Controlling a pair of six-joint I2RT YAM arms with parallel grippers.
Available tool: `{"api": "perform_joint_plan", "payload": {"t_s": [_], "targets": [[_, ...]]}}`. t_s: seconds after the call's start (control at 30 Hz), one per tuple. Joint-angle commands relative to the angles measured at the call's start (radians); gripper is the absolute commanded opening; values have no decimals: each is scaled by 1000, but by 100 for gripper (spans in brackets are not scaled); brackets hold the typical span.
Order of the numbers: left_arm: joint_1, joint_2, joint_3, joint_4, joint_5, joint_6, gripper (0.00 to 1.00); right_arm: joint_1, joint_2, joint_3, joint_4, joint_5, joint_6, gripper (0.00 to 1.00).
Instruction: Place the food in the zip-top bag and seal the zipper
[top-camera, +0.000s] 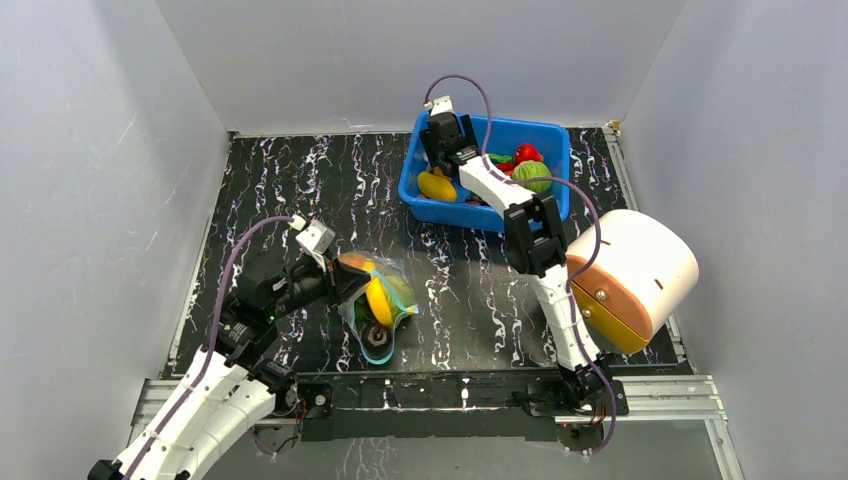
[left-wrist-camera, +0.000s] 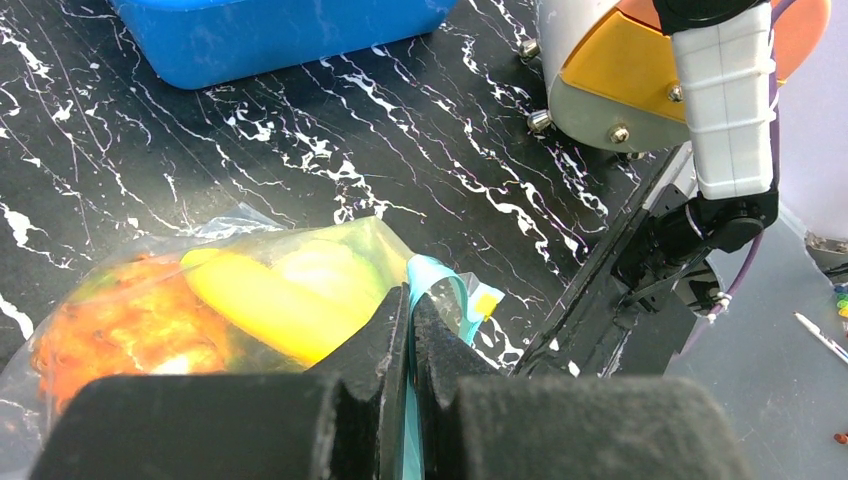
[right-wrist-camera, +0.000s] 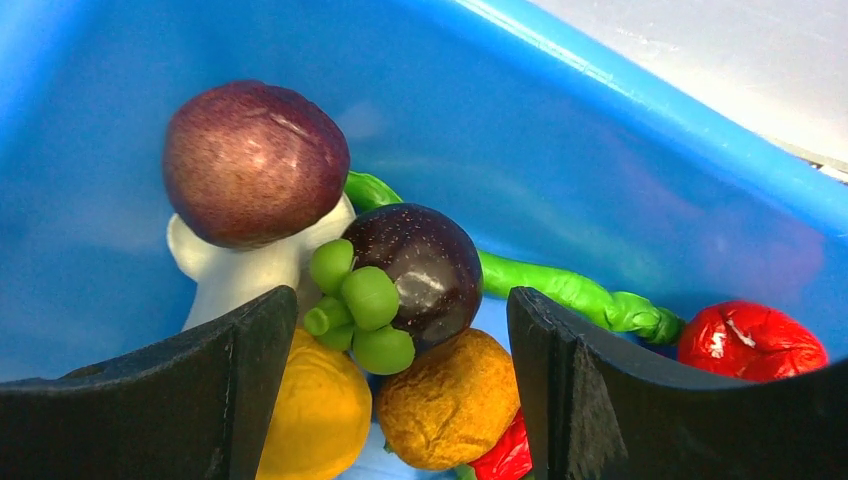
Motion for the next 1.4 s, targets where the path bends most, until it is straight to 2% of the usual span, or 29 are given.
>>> {"api": "perform_joint_plan", "payload": {"t_s": [0.0,0.1,0.4,0.63,0.93,1.13,1.37], "targets": [[-4,-17,48,-3,-15,15,0,-23,21,47,38,-19,28,75],[-4,-19,46,-5,-19,15,0,-30,29,47,35,-34,40,73],[-4,-22,58,-13,-25,12,0,-53,17,37,27,-97,75,49],[-3,-17,68,-5,-35,-15,0,-54,-57,-13,40,-101,60,37],[-4,37,103,3,-55,-83,0,-61,-184,-113,41,-91,28,32],[-4,53,110,51,-77,-138,0,-61,-323,-230,24,-139,75,29],[-4,113,180,23,-127,-178,0,-61,-489,-377,-35,-209,129,25]]}}
